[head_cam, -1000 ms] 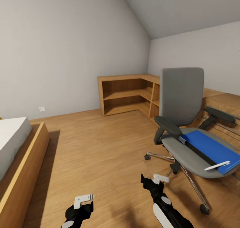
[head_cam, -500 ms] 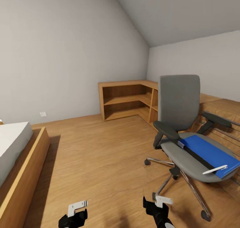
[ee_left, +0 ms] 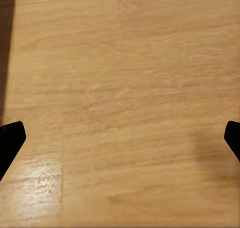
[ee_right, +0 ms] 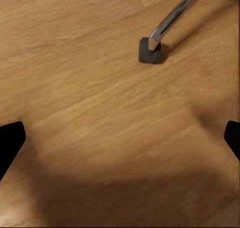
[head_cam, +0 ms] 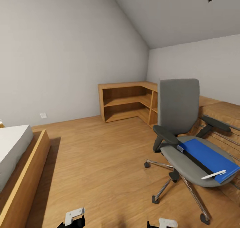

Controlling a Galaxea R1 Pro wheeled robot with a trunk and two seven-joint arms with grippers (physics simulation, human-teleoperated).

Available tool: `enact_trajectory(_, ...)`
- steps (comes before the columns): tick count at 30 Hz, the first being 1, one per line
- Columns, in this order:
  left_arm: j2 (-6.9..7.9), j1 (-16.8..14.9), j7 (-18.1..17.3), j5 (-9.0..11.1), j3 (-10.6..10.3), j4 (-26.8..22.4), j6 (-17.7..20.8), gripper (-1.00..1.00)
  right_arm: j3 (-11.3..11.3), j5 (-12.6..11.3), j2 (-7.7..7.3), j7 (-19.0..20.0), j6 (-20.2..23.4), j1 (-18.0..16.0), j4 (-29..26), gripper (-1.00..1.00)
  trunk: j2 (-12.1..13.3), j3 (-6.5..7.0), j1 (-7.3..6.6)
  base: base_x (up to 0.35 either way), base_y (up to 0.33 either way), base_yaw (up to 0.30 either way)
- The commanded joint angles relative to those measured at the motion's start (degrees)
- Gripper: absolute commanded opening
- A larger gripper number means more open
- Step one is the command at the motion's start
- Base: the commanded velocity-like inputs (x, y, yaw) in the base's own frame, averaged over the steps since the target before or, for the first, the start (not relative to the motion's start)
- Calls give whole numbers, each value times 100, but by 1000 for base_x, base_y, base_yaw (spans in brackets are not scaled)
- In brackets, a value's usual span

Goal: In the bedroom, organize the workspace by keeping the computer under the desk, ensuring the monitor is on the desk, placing the keyboard on the desk next to the monitor, placing the mouse on the desk next to the keyboard, moving the folder from the swivel chair onto the desk next to the mouse, stacking the notebook on top of the folder with the pen on top of the notebook, and positioning the swivel chair next to the desk.

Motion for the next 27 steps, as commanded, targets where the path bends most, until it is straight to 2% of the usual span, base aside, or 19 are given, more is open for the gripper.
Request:
enact_trajectory(1,-1,-2,42,24,-15,5,24,100,51,-53,29,-37,-127,-6,188,100,39,13,-25,-183,0,0)
enact_trajectory(2,-12,-2,44,23,-15,215,23,100,248,-50,179,-35,-535,-6,452,100,79,31,-46,-330,0,0)
enact_trajectory(7,-10,-2,47,27,11,249,23,100,363,-51,211,-36,-576,-6,472,100,279,121,-156,-217,0,0)
enact_trajectory(21,-23,-2,45,24,11,406,20,100,395,-52,220,-36,-681,-6,476,100,841,372,-464,-20,0,-2)
enact_trajectory(27,-31,-2,44,24,4,494,19,100,389,-55,216,-36,-762,-6,481,100,1082,480,-596,0,0,-203)
